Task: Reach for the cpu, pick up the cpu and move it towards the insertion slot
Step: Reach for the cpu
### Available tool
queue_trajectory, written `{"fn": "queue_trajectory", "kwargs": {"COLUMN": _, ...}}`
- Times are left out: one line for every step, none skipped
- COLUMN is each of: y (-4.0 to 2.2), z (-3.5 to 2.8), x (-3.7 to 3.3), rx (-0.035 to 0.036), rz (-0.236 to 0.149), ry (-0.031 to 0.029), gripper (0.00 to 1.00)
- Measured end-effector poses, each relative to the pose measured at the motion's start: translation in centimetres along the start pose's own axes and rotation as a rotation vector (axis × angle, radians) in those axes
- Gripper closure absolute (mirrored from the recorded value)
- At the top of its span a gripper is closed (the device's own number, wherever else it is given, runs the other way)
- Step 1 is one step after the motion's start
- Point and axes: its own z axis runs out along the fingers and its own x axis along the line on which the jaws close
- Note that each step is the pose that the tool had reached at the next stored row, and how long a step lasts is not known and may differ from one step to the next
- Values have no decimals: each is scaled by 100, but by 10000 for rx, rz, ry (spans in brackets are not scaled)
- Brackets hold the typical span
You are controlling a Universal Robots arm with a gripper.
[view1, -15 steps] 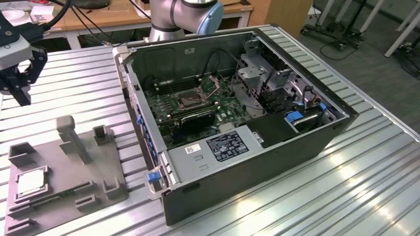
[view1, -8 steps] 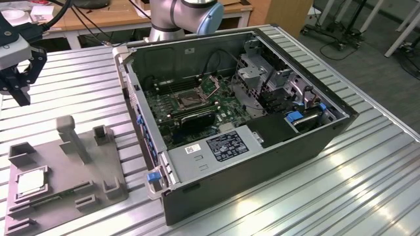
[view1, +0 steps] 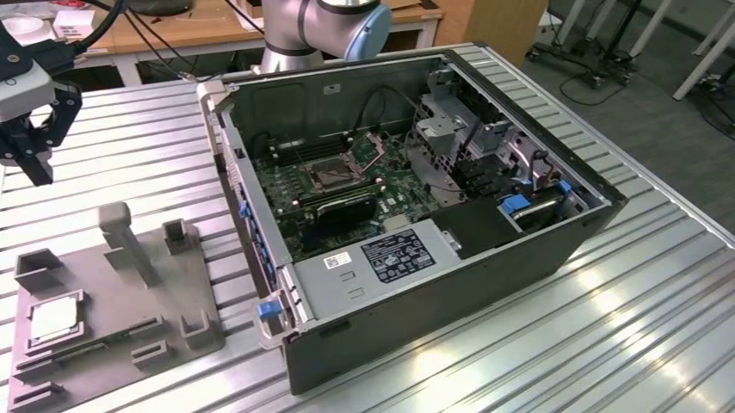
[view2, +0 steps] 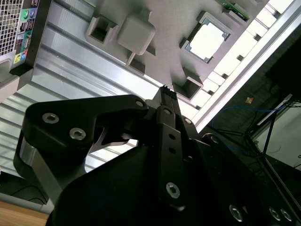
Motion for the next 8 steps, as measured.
{"fn": "queue_trajectory", "kwargs": {"y": 0, "z": 0, "x": 0, "rx": 0, "rz": 0, "ry": 0, "gripper": 89}}
{"fn": "queue_trajectory", "kwargs": {"y": 0, "z": 0, "x": 1, "rx": 0, "rz": 0, "ry": 0, "gripper": 89}}
{"fn": "queue_trajectory", "kwargs": {"y": 0, "z": 0, "x": 1, "rx": 0, "rz": 0, "ry": 0, "gripper": 89}}
{"fn": "queue_trajectory", "kwargs": {"y": 0, "z": 0, "x": 1, "rx": 0, "rz": 0, "ry": 0, "gripper": 89}}
{"fn": "queue_trajectory", "kwargs": {"y": 0, "z": 0, "x": 1, "rx": 0, "rz": 0, "ry": 0, "gripper": 89}}
{"fn": "queue_trajectory", "kwargs": {"y": 0, "z": 0, "x": 1, "rx": 0, "rz": 0, "ry": 0, "gripper": 89}}
{"fn": "queue_trajectory", "kwargs": {"y": 0, "z": 0, "x": 3, "rx": 0, "rz": 0, "ry": 0, "gripper": 89}}
{"fn": "queue_trajectory", "kwargs": {"y": 0, "z": 0, "x": 6, "rx": 0, "rz": 1, "ry": 1, "gripper": 89}}
